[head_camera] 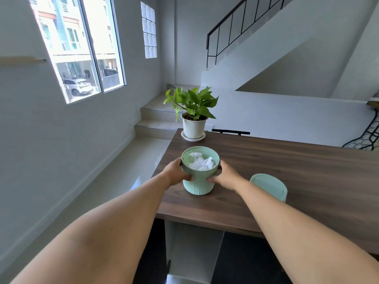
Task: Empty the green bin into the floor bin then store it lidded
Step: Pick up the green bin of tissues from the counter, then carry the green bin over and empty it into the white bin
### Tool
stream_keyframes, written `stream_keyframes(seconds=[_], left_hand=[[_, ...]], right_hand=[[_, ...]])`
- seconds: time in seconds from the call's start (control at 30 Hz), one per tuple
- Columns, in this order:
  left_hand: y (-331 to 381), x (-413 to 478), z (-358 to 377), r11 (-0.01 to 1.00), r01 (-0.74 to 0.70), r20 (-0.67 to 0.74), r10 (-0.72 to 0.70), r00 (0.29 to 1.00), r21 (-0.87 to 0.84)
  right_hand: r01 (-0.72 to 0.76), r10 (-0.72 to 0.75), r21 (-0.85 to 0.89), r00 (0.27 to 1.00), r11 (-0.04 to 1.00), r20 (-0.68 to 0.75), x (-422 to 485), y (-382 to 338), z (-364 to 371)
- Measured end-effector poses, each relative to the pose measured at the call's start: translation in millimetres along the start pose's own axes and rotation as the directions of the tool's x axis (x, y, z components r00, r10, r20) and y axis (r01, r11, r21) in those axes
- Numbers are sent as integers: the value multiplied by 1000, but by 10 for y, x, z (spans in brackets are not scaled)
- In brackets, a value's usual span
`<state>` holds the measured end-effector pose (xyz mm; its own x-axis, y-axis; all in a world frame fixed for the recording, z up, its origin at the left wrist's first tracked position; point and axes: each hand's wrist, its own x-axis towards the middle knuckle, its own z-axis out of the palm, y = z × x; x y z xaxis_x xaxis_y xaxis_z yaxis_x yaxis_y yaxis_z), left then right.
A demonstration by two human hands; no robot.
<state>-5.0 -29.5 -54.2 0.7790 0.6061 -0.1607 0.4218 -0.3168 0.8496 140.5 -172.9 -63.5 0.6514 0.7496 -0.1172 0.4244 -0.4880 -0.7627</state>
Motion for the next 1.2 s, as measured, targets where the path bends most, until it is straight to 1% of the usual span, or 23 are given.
stream_keyframes(seconds=[0.1, 0.23, 0.33, 0.4, 0.47, 0.57, 0.73, 0.83, 1.0, 1.1, 1.2], left_hand=[[-39, -81, -205, 998, -15, -91, 10, 996, -55], [-114, -334, -653, 986, -46, -210, 11, 978, -159], [-220, -610, -1052, 973, -40, -291, -29, 956, -229], [-336, -878, -1344, 960, -36, -353, -67, 933, -277], [-416, -1049, -1541, 947, -17, -347, -101, 932, -322], [-686, -1488, -1947, 917, 5, -382, -171, 908, -399], [-1240, -2230, -2535, 856, 5, -446, -274, 852, -516], [-1605, -2725, -2907, 819, -25, -484, -314, 817, -573], [-2196, -3450, -3516, 770, -59, -532, -381, 756, -635], [-2581, -3855, -3796, 755, -57, -558, -429, 710, -654], [-2933, -4197, -3993, 735, -57, -572, -473, 669, -675]], right_hand=[[60, -63, 105, 998, 993, 30, 38, -202, 32], [161, -186, 231, 978, 960, 91, 82, -575, 167], [217, -275, 322, 950, 921, 146, 59, -906, 407], [229, -323, 385, 925, 894, 200, 56, -1159, 672], [227, -345, 430, 912, 874, 222, 30, -1314, 852], [216, -387, 481, 875, 849, 291, -67, -1677, 1327], [139, -420, 516, 770, 845, 481, -332, -2362, 2184], [104, -441, 514, 673, 852, 594, -532, -2773, 2788], [110, -478, 511, 561, 852, 676, -868, -3371, 3790], [89, -492, 520, 490, 849, 720, -1079, -3672, 4378], [65, -502, 530, 434, 845, 748, -1249, -3864, 4858]])
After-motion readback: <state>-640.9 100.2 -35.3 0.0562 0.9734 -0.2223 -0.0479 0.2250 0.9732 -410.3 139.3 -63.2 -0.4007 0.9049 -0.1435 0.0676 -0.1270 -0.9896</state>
